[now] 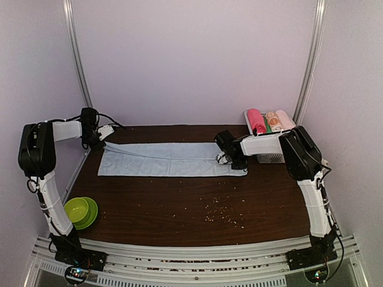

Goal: Roll the towels

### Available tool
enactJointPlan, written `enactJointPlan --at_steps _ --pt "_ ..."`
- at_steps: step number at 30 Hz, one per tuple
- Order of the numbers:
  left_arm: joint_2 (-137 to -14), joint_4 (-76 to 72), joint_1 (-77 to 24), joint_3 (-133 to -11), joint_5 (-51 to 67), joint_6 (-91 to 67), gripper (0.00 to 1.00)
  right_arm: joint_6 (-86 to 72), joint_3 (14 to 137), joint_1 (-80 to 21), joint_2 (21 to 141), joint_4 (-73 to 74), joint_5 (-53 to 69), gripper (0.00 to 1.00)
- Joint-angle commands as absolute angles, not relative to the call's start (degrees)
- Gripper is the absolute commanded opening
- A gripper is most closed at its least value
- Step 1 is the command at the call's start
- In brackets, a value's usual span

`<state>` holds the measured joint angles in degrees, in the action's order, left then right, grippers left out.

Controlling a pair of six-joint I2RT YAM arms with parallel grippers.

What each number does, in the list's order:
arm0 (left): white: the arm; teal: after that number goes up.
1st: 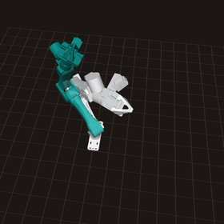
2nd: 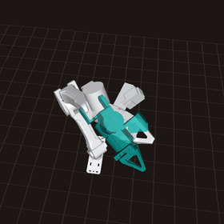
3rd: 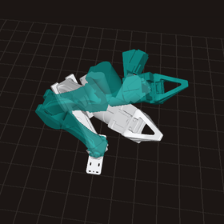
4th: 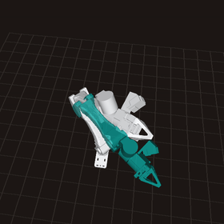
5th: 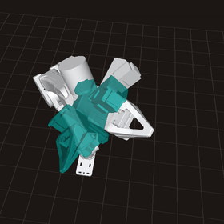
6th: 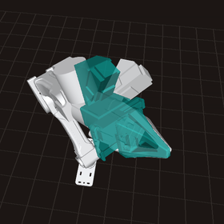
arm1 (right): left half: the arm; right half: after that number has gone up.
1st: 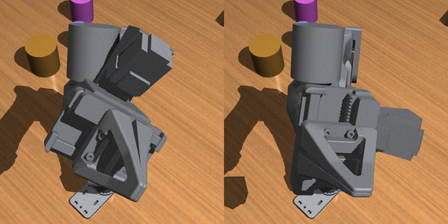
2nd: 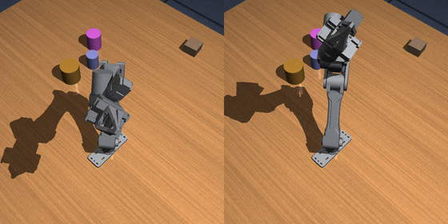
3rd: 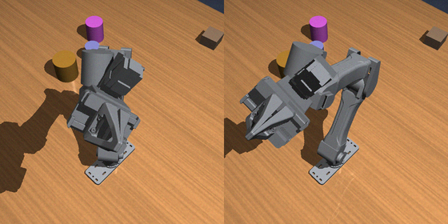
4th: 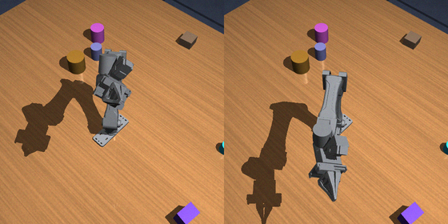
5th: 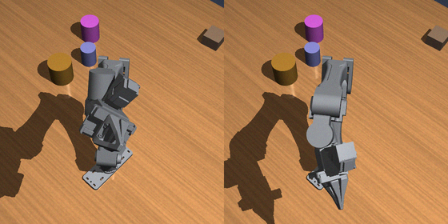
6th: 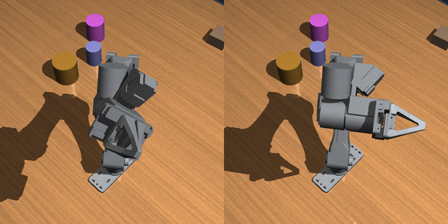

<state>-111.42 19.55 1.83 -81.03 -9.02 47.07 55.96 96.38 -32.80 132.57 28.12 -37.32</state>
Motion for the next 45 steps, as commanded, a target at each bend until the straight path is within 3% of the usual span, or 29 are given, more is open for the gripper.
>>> enactJointPlan --at_steps 1,17,20,24,31,45 --pt "-112.46 19.31 2.28 -82.48 -8.44 46.21 0.00 55.95 96.89 -32.76 132.69 26.43 -37.05 0.00" --pt "-111.90 20.85 2.23 -84.17 -7.45 45.62 0.00 53.69 98.09 -32.79 128.51 30.60 -33.31 0.00" --pt "-111.95 21.09 2.24 -84.35 -7.54 45.61 0.00 53.12 99.47 -32.74 128.58 32.99 -32.40 0.22" --pt "-112.06 21.09 2.28 -84.29 -7.60 45.74 0.00 52.81 100.81 -32.55 128.69 34.44 -31.83 0.31" --pt "-112.23 21.35 2.28 -84.54 -7.56 45.57 0.00 53.71 102.50 -32.26 130.89 33.92 -34.33 0.37" --pt "-112.41 21.77 2.23 -84.77 -7.59 45.63 0.00 53.97 106.09 -32.36 135.05 36.71 -35.70 0.38"
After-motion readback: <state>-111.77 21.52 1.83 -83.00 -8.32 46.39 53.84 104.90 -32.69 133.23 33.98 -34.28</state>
